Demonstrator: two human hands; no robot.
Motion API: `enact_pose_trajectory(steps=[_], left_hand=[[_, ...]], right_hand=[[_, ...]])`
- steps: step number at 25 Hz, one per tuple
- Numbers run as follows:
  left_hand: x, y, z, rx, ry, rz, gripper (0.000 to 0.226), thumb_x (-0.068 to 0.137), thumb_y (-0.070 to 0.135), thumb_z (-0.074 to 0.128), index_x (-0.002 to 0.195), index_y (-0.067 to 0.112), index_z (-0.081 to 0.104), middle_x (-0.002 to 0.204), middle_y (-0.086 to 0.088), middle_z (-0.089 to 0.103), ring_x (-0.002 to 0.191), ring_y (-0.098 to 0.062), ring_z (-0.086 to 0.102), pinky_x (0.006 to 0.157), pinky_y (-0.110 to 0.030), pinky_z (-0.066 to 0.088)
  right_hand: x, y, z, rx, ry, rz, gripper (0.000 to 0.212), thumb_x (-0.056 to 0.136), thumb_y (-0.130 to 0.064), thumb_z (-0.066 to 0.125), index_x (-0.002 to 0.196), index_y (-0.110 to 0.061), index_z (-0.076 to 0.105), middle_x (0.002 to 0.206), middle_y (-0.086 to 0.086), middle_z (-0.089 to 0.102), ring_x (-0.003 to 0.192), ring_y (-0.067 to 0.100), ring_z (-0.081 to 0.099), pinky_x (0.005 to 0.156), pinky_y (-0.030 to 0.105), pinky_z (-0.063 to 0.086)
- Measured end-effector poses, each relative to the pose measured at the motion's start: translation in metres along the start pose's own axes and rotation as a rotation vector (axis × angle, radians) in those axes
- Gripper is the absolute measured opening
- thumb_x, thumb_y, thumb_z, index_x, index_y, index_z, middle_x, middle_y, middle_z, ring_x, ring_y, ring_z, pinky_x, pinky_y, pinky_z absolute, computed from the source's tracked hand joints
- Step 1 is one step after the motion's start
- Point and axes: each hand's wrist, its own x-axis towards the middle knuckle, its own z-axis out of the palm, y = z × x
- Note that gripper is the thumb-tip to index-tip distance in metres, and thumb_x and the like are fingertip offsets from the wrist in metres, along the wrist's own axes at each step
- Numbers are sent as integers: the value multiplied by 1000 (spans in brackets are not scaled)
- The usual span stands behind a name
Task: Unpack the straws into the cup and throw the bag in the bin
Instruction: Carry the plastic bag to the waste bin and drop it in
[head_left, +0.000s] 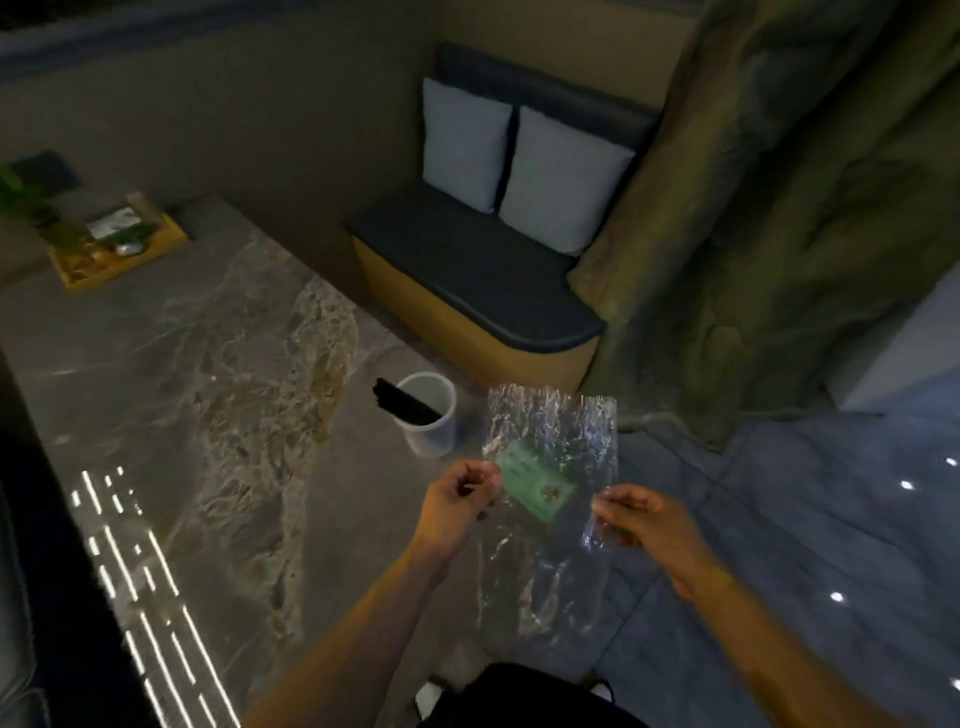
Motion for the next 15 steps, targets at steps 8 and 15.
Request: enact_pose_trajectory(steps=[8, 15], left_hand=[[9, 11, 151, 237, -172, 66, 13, 85, 1, 68, 96, 6, 68, 74, 2, 65, 60, -4, 58, 61, -18, 50], [10, 17, 275, 271, -355, 76, 18, 88, 4, 66, 85, 22, 68, 75, 2, 66, 63, -7, 57, 61, -22, 51]], right_hand=[[-41, 28, -148, 104, 283, -16, 3, 80, -20, 75, 82, -21, 76, 75, 5, 77, 67, 13, 71, 65, 27, 58], [-87, 48, -244, 166, 515, -63, 7, 85, -15, 69, 79, -19, 71, 74, 7, 75, 68, 18, 72, 65, 29, 57]])
